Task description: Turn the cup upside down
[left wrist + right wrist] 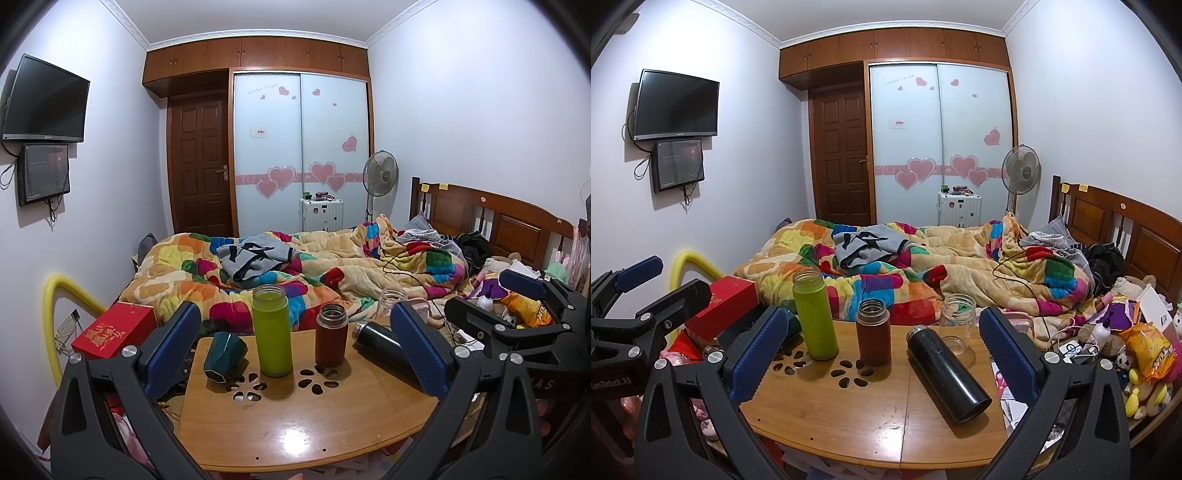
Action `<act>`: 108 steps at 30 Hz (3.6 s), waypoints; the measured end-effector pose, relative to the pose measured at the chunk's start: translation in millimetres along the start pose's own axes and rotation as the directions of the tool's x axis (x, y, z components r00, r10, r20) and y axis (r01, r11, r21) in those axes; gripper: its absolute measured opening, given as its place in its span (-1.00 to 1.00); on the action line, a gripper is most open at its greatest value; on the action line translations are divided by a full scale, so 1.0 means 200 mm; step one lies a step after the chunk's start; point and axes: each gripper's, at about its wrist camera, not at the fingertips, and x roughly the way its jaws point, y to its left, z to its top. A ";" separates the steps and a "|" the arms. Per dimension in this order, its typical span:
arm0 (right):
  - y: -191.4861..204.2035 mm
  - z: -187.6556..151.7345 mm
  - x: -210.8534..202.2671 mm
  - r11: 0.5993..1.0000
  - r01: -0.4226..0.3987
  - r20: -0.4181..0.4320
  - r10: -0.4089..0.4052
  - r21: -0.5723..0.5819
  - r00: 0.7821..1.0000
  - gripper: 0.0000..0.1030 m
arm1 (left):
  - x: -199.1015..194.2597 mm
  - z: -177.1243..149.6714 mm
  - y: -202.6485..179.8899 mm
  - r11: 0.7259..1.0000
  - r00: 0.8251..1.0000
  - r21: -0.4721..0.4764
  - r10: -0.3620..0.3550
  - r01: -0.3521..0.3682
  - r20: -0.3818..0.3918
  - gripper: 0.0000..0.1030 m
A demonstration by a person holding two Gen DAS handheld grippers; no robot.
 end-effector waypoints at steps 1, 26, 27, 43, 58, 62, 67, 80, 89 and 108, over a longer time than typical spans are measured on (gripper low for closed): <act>0.00 0.00 0.00 1.000 0.000 -0.001 0.000 0.002 1.000 1.00 | 0.00 0.00 0.00 1.000 1.000 -0.001 0.000 0.000 -0.001 1.00; 0.01 0.01 -0.01 1.000 0.004 0.000 -0.004 -0.008 1.000 1.00 | 0.00 -0.01 0.02 1.000 1.000 -0.003 0.000 0.000 -0.003 1.00; 0.00 0.01 -0.01 1.000 0.004 -0.001 -0.004 -0.008 1.000 1.00 | 0.00 -0.01 0.02 1.000 1.000 -0.002 -0.001 0.001 -0.003 1.00; 0.00 0.00 0.03 1.000 -0.001 -0.008 0.001 -0.005 1.000 1.00 | 0.16 -0.06 0.08 1.000 0.999 -0.003 0.009 -0.009 -0.048 1.00; -0.18 -0.12 0.39 0.999 0.008 -0.139 -0.002 0.039 0.990 1.00 | 1.16 -0.26 0.23 0.996 0.952 -0.084 0.014 -0.042 -0.306 0.78; -0.22 -0.16 0.50 0.999 0.004 -0.167 0.004 0.045 0.986 1.00 | 1.33 -0.29 0.23 0.997 0.946 -0.037 0.054 -0.070 -0.319 0.73; -0.25 -0.21 0.61 0.998 -0.003 -0.203 0.015 0.060 0.979 1.00 | 1.42 -0.32 0.20 0.995 0.940 -0.010 0.090 -0.099 -0.329 0.22; -0.23 -0.32 0.65 0.997 -0.056 -0.250 0.067 0.052 0.966 1.00 | 1.21 -0.35 0.14 0.999 0.931 -0.018 -0.044 0.040 -0.364 0.21; -0.11 -0.49 0.58 0.981 -0.196 -0.293 0.185 -0.005 0.938 1.00 | 0.94 -0.40 -0.06 0.971 0.877 -0.026 -0.225 0.237 -0.424 0.21; 0.04 -0.72 0.80 0.883 -0.469 -0.364 0.439 0.006 0.821 0.43 | 0.90 -0.41 -0.01 0.876 0.738 -0.268 -0.482 0.400 -0.473 0.21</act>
